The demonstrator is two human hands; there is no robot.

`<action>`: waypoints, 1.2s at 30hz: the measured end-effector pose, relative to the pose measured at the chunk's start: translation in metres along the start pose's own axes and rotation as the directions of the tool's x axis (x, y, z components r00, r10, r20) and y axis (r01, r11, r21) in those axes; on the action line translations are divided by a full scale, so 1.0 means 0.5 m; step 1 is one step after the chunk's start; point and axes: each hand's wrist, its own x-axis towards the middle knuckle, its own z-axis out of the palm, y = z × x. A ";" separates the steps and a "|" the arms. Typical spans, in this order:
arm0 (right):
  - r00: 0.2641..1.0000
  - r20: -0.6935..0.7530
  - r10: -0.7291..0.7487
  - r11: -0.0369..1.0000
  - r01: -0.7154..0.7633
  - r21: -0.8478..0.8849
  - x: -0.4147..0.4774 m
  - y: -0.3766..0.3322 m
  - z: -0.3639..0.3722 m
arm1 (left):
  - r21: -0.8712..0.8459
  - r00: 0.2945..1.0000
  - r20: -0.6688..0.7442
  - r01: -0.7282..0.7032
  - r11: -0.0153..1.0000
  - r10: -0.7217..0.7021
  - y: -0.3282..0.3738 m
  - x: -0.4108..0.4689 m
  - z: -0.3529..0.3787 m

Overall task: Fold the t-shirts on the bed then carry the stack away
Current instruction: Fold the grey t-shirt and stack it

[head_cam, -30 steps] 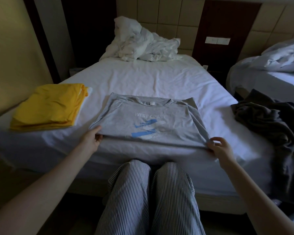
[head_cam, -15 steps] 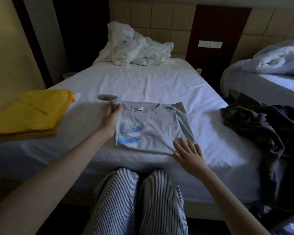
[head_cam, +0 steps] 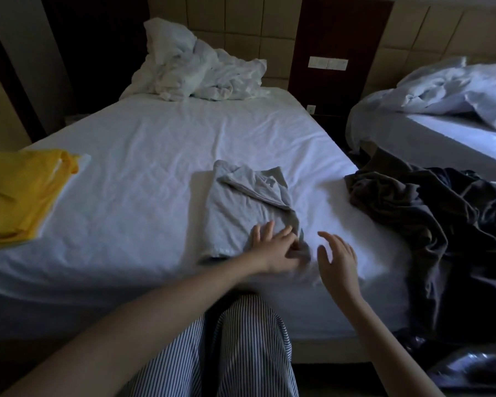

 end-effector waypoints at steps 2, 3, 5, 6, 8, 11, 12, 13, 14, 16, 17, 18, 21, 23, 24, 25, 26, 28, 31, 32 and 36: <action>0.990 -0.046 -0.132 0.990 0.134 0.033 0.020 -0.035 0.011 | -0.140 0.983 -0.172 -0.094 0.986 0.069 -0.034 -0.014 -0.051; 0.979 -0.063 -0.193 0.980 0.195 0.040 0.032 -0.056 0.020 | -0.084 0.951 -0.300 -0.107 0.991 0.077 -0.061 -0.020 -0.059; 0.954 -0.041 -0.297 0.955 0.297 -0.004 0.052 -0.089 0.048 | 0.155 0.943 -0.333 0.031 0.987 0.022 -0.122 -0.034 -0.040; 0.943 0.006 -0.332 0.942 0.332 -0.057 0.055 -0.099 0.065 | 0.252 0.955 -0.294 0.106 0.962 -0.029 -0.143 -0.043 -0.019; 0.921 0.169 -0.350 0.910 0.377 -0.170 0.044 -0.093 0.102 | 0.319 0.966 -0.248 0.155 0.935 -0.075 -0.154 -0.050 0.016; 0.904 0.318 -0.286 0.892 0.373 -0.257 0.015 -0.062 0.130 | 0.252 0.967 -0.241 0.146 0.957 -0.084 -0.153 -0.040 0.012; 0.901 0.338 -0.272 0.891 0.368 -0.265 0.013 -0.059 0.129 | 0.193 0.969 -0.234 0.126 0.973 -0.079 -0.158 -0.036 0.001; 0.898 0.349 -0.269 0.889 0.371 -0.268 0.015 -0.059 0.126 | 0.115 0.974 -0.214 0.106 0.988 -0.079 -0.168 -0.032 -0.007; 0.891 0.370 -0.264 0.888 0.374 -0.268 0.018 -0.064 0.120 | -0.003 0.973 -0.216 0.089 0.996 -0.088 -0.176 -0.027 -0.017; 0.877 0.412 -0.248 0.886 0.377 -0.270 0.033 -0.077 0.107 | -0.464 0.937 -0.284 0.052 0.884 -0.204 -0.179 -0.011 -0.038; 0.876 0.415 -0.246 0.891 0.372 -0.258 0.046 -0.084 0.102 | -0.712 0.898 -0.300 0.015 0.702 -0.323 -0.171 0.000 -0.055; 0.885 0.386 -0.259 0.898 0.368 -0.241 0.061 -0.091 0.099 | -0.879 0.853 -0.263 -0.018 0.477 -0.452 -0.167 0.019 -0.073; 0.877 0.382 -0.291 0.882 0.400 -0.248 0.099 -0.096 0.106 | -0.997 0.777 0.028 -0.022 -0.073 -0.629 -0.171 0.083 -0.131; 0.864 0.413 -0.288 0.871 0.415 -0.261 0.098 -0.085 0.119 | -0.948 0.779 0.199 -0.002 -0.319 -0.594 -0.180 0.119 -0.153; 0.871 0.403 -0.281 0.880 0.401 -0.254 0.090 -0.079 0.123 | -0.934 0.772 0.249 0.033 -0.355 -0.584 -0.186 0.137 -0.160; 0.884 0.392 -0.254 0.896 0.368 -0.250 0.084 -0.076 0.125 | -0.934 0.768 0.280 0.078 -0.350 -0.576 -0.191 0.152 -0.166; 0.894 0.380 -0.238 0.902 0.348 -0.254 0.079 -0.074 0.127 | -0.935 0.770 0.299 0.119 -0.334 -0.564 -0.195 0.168 -0.172; 0.916 0.316 -0.247 0.904 0.336 -0.265 0.076 -0.070 0.131 | -0.950 0.821 0.278 0.158 -0.270 -0.499 -0.189 0.200 -0.191; 0.939 0.264 -0.220 0.914 0.293 -0.281 0.080 -0.063 0.139 | -0.989 0.946 0.136 0.115 -0.088 -0.295 -0.159 0.240 -0.234; 0.944 0.261 -0.204 0.914 0.279 -0.294 0.079 -0.060 0.143 | -0.997 0.966 0.081 0.083 -0.002 -0.246 -0.152 0.251 -0.242; 0.957 0.273 -0.103 0.929 0.190 -0.318 0.081 -0.056 0.152 | -0.740 0.937 -0.294 -0.098 0.665 -0.189 -0.164 0.281 -0.206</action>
